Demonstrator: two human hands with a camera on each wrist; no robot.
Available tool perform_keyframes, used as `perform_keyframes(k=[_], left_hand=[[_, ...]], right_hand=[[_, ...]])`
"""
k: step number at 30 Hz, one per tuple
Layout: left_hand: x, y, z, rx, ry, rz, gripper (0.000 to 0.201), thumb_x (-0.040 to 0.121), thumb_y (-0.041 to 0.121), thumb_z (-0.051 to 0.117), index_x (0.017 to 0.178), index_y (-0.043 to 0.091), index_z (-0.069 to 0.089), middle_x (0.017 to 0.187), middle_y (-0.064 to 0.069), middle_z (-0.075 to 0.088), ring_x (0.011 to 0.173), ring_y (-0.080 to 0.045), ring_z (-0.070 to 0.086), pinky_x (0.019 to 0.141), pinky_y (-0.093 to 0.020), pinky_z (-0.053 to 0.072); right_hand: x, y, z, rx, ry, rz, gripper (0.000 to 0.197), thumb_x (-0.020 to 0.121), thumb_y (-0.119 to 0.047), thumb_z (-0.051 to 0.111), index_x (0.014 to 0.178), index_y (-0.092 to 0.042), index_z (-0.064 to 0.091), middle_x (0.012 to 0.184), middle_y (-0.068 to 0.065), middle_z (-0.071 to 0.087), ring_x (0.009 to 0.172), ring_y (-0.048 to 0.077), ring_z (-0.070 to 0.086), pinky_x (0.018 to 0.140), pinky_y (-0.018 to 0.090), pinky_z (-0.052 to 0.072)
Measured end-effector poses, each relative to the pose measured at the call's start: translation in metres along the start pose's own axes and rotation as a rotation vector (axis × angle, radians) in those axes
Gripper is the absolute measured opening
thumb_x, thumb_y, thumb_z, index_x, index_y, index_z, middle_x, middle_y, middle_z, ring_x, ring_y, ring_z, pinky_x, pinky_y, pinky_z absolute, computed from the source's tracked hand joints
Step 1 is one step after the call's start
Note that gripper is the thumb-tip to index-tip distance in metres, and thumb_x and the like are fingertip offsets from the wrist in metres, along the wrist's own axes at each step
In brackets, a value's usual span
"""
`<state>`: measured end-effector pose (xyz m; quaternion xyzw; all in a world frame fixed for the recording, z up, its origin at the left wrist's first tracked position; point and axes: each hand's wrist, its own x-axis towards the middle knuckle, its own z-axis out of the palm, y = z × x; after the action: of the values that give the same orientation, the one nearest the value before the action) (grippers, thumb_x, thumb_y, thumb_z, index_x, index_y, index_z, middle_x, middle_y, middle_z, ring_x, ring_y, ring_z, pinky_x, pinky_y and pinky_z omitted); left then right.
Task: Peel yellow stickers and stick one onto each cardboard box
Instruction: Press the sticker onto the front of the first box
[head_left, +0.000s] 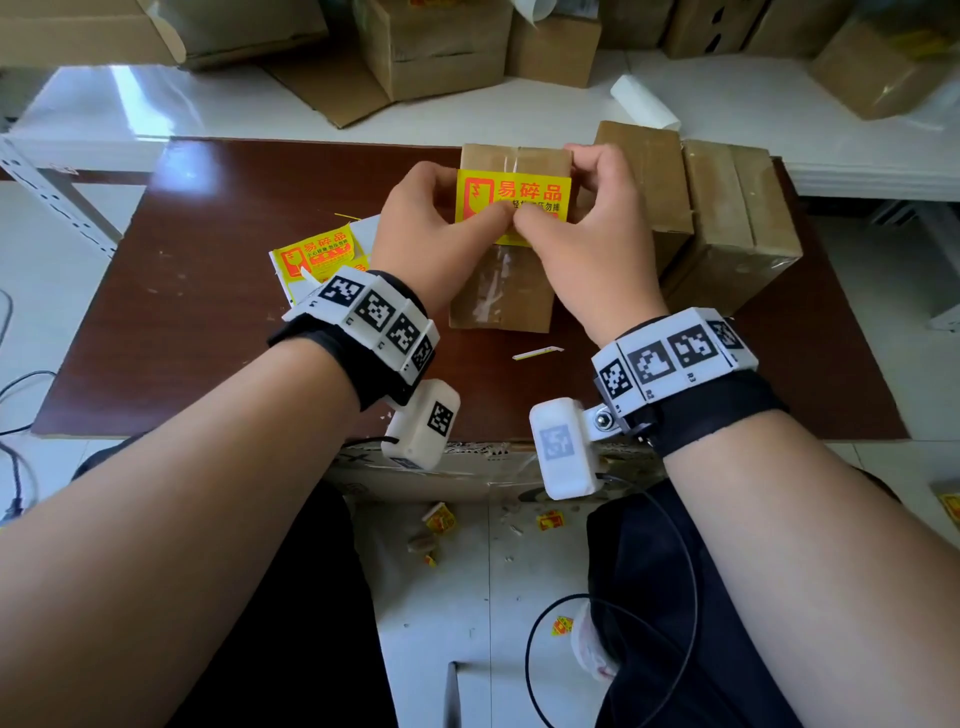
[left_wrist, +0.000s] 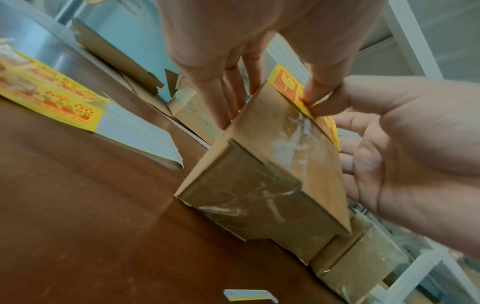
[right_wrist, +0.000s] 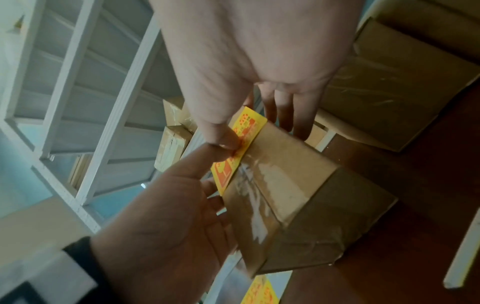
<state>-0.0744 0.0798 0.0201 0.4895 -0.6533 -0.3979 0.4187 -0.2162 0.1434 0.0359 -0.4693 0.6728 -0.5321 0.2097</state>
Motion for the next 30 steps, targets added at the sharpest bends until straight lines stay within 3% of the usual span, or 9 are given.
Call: perform_keyframes(k=[3,7,9,14,18,20,24,26,30], left_hand=[[0.003,0.005,-0.001,-0.033,0.035,-0.028,0.012,0.095,0.028,0.067,0.085,0.023,0.065,0.076,0.014,0.064,0.066,0.003,0.059,0.064,-0.018,0.048],[0.010,0.008,-0.006,-0.166,0.026,-0.152,0.030,0.091,0.033,0.046,0.080,0.016,0.068,0.078,-0.001,0.064,0.076,-0.016,0.060,0.072,-0.035,0.048],[0.010,0.010,-0.008,-0.240,-0.014,-0.213,0.030,0.090,0.040,0.049,0.085,0.018,0.069,0.082,-0.001,0.066,0.079,-0.018,0.062,0.076,-0.038,0.051],[-0.001,0.007,-0.001,-0.017,-0.031,-0.050,0.028,0.084,0.032,0.077,0.107,0.021,0.067,0.090,0.012,0.072,0.077,0.003,0.069,0.068,-0.018,0.057],[0.001,0.004,-0.005,0.003,0.014,-0.018,0.012,0.084,0.030,0.074,0.090,0.023,0.066,0.083,0.012,0.070,0.071,0.004,0.065,0.064,-0.014,0.052],[0.002,0.007,-0.004,-0.004,0.037,-0.035,0.015,0.090,0.028,0.066,0.080,0.018,0.066,0.072,0.011,0.061,0.061,0.004,0.053,0.060,-0.015,0.045],[0.009,0.008,-0.007,-0.174,0.043,-0.179,0.047,0.088,0.049,0.054,0.074,0.007,0.068,0.073,-0.012,0.063,0.070,-0.022,0.058,0.071,-0.036,0.050],[0.009,0.010,-0.008,-0.194,0.008,-0.218,0.051,0.087,0.057,0.059,0.082,0.009,0.072,0.081,-0.011,0.070,0.076,-0.028,0.067,0.075,-0.039,0.056],[0.001,0.007,-0.005,-0.027,-0.016,-0.069,0.016,0.088,0.033,0.078,0.098,0.021,0.075,0.085,0.011,0.076,0.077,-0.001,0.072,0.069,-0.020,0.058]], right_hand=[[0.004,0.000,-0.001,0.033,0.066,-0.001,0.011,0.099,-0.021,0.064,0.109,-0.021,0.067,0.103,-0.016,0.070,0.094,0.000,0.066,0.088,0.031,0.060],[0.008,0.000,-0.005,0.062,0.097,0.042,0.025,0.107,-0.017,0.047,0.110,-0.016,0.072,0.099,-0.007,0.072,0.085,0.013,0.067,0.079,0.035,0.055],[0.007,-0.001,-0.004,0.089,0.073,0.072,0.022,0.106,-0.021,0.050,0.113,-0.017,0.070,0.094,-0.007,0.069,0.080,0.006,0.063,0.078,0.031,0.053],[-0.002,-0.001,0.002,0.019,0.002,0.025,0.043,0.085,-0.023,0.079,0.124,-0.020,0.062,0.102,-0.019,0.071,0.094,-0.010,0.068,0.088,0.026,0.061],[0.004,-0.001,-0.002,0.008,0.075,0.017,0.016,0.098,-0.019,0.061,0.112,-0.017,0.068,0.104,-0.013,0.071,0.097,0.004,0.068,0.091,0.040,0.061],[0.007,0.000,-0.003,-0.015,0.117,0.031,0.023,0.101,-0.011,0.050,0.106,-0.017,0.072,0.103,-0.008,0.073,0.098,0.013,0.071,0.089,0.045,0.061],[0.007,0.002,-0.004,0.025,0.102,0.046,0.024,0.107,-0.018,0.047,0.113,-0.018,0.070,0.092,-0.011,0.067,0.081,0.003,0.063,0.074,0.027,0.053],[0.004,0.001,-0.001,0.025,0.070,0.041,0.017,0.105,-0.030,0.059,0.115,-0.019,0.067,0.094,-0.014,0.067,0.081,-0.002,0.061,0.074,0.019,0.051],[0.000,-0.001,0.000,-0.011,0.034,0.022,0.033,0.089,-0.030,0.074,0.119,-0.021,0.064,0.102,-0.012,0.076,0.092,0.002,0.072,0.086,0.034,0.064]])
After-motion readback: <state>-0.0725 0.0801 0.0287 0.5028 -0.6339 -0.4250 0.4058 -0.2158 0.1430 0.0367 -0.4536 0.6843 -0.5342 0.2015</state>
